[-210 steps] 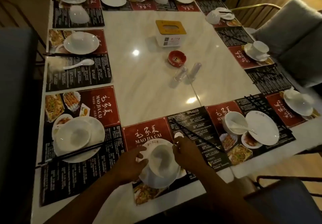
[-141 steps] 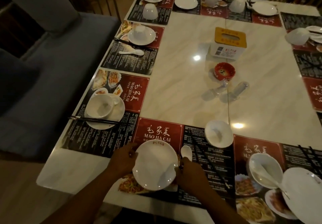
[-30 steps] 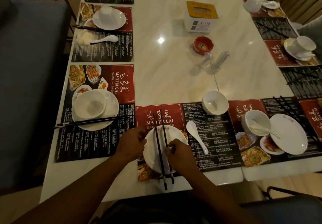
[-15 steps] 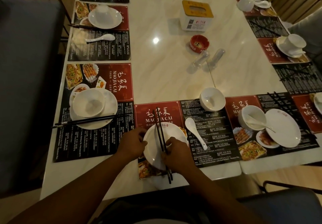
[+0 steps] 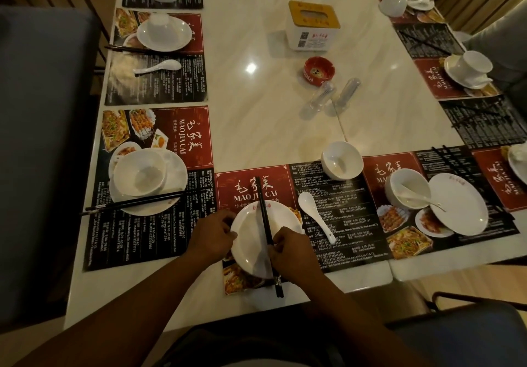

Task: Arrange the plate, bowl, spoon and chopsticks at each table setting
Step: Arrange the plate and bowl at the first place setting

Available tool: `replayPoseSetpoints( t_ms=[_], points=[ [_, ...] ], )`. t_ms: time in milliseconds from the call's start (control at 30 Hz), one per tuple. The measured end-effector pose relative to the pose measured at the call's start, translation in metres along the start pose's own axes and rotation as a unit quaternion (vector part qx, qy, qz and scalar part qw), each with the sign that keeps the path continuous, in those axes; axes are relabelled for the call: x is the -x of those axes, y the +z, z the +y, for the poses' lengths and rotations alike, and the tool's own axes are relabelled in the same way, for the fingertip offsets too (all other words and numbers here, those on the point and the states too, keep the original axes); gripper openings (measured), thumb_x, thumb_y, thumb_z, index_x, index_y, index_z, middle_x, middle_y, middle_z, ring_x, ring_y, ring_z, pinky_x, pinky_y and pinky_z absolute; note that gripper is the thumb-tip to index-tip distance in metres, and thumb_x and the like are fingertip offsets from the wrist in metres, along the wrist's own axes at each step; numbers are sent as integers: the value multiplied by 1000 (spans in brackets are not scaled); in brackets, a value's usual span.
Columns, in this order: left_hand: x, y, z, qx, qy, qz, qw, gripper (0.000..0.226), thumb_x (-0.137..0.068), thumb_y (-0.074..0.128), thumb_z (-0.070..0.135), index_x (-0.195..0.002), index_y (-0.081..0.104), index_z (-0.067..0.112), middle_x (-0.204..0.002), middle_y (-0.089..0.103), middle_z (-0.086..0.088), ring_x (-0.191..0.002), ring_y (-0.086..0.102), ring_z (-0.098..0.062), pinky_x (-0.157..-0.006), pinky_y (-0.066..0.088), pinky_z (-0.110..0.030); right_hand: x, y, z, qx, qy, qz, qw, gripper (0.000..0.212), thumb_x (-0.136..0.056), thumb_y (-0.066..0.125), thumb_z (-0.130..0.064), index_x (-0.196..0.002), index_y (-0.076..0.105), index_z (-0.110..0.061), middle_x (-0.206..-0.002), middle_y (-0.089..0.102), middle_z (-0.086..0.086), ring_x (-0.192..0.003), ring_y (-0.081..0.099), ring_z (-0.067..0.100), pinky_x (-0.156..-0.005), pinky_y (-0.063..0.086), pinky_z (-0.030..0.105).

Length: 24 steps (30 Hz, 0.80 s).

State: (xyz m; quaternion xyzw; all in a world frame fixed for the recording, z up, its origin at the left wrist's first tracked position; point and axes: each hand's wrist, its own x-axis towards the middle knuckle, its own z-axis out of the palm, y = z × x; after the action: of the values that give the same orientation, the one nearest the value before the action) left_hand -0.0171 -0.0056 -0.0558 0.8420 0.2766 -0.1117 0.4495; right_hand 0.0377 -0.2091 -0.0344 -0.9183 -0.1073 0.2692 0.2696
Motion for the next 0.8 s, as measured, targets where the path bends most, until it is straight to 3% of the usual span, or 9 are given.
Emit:
replayPoseSetpoints(
  t_ms=[500, 800],
  points=[
    [0, 1, 2, 3, -14, 5, 1000, 39, -79, 80, 13, -112, 67, 31, -92, 65, 16, -82, 60, 1, -67, 49, -19, 3, -2, 2, 4, 3, -11, 1000, 20, -87, 72, -28, -103, 65, -18, -89, 71, 0, -80, 67, 11, -73, 55, 20],
    [1, 1, 4, -6, -15, 6, 1000, 38, -80, 79, 13, -110, 67, 32, -85, 61, 19, -78, 58, 3, -60, 42, -14, 1, -1, 3, 3, 10, -25, 1000, 19, -87, 71, -30, -101, 65, -20, -83, 68, -6, -76, 64, 6, -65, 48, 12]
  ],
)
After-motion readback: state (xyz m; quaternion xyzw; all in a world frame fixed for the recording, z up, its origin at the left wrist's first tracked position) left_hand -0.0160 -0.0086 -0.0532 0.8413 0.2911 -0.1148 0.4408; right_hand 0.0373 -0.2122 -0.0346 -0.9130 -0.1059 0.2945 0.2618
